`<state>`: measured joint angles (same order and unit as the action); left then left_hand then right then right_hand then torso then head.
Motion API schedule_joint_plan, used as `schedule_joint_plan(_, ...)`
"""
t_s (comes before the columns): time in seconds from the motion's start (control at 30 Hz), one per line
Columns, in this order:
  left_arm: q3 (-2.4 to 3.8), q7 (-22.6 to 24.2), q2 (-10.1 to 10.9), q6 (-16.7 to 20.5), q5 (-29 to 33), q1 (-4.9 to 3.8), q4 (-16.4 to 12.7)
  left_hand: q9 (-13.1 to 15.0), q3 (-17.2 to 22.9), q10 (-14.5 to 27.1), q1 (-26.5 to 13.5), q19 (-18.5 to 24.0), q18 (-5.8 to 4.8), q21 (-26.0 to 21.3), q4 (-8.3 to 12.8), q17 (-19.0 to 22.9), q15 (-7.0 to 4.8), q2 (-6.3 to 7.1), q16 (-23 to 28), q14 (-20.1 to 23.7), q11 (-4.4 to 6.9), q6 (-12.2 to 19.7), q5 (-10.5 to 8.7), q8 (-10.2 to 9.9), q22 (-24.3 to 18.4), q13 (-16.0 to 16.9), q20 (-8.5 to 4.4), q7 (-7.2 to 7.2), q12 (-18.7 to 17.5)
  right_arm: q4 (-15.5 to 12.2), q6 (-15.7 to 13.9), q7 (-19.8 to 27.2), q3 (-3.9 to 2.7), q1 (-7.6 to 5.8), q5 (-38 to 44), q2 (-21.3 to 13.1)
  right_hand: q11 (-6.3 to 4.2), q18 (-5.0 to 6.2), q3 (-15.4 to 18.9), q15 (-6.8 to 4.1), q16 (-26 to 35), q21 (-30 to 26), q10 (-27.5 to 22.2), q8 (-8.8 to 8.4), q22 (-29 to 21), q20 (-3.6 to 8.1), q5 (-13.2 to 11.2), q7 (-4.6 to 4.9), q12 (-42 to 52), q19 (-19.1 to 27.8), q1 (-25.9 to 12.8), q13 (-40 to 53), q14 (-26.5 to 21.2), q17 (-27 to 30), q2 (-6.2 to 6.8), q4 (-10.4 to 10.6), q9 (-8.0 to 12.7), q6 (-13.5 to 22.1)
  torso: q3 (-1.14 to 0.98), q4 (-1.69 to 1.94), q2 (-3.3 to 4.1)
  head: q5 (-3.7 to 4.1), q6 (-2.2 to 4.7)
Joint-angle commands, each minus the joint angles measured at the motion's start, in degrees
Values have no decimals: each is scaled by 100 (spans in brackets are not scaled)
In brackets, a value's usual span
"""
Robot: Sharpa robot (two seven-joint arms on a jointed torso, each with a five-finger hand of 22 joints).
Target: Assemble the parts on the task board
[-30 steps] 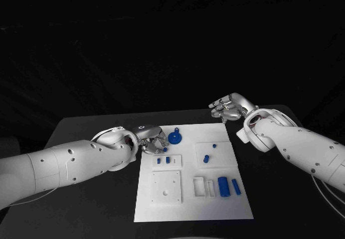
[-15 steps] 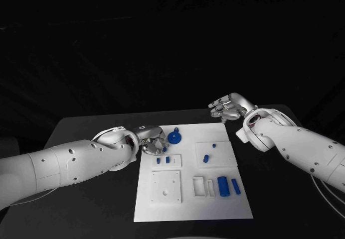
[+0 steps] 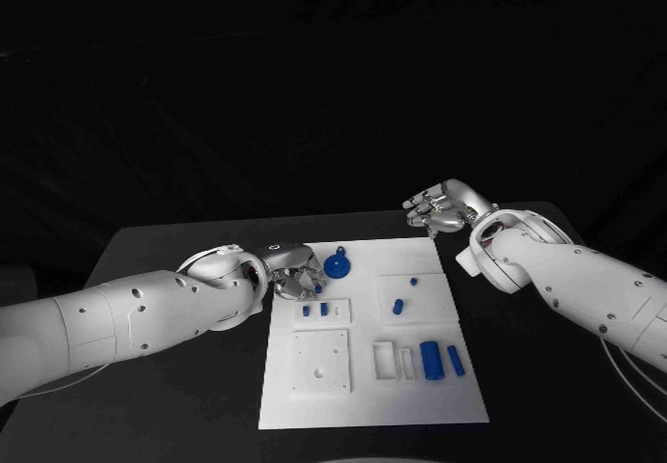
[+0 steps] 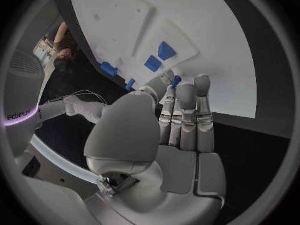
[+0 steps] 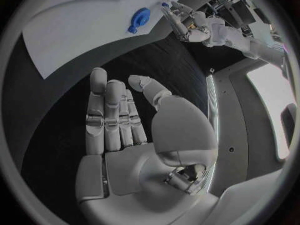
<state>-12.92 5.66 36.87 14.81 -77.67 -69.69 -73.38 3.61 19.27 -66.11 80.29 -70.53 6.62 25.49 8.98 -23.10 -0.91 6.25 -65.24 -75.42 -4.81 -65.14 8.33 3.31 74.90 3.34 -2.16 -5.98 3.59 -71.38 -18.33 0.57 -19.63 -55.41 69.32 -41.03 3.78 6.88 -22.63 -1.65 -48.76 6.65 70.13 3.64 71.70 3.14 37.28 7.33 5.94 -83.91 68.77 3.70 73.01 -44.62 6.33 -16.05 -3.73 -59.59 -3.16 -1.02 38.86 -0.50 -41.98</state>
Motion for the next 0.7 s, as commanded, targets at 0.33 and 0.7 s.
schedule_joint_plan(0.33,3,57,15,-20,-48,-1,-19,-2,9,7,-2,47,60,43,54,-8,-19,-70,-25,40,18,-43,26,28,121,7,-9,7,7,30,56,22,-2,3,43,9,25,265,-12,18,-23,26,23,-7,-4,-39,-3,44,-19,-215,-67,-9,20,7,-4,12,-1,8,0,-1,1,0,-7)
schedule_joint_plan(0.7,4,76,53,9,-59,-1,-37,-1,16,3,-5,53,67,60,71,-3,-13,-78,-22,38,15,-57,28,29,119,6,-4,6,5,51,61,23,-2,3,40,13,25,266,-4,18,-25,39,21,-7,-33,-38,0,45,-20,-216,-69,-9,22,11,-4,10,-1,10,-1,0,0,11,-18)
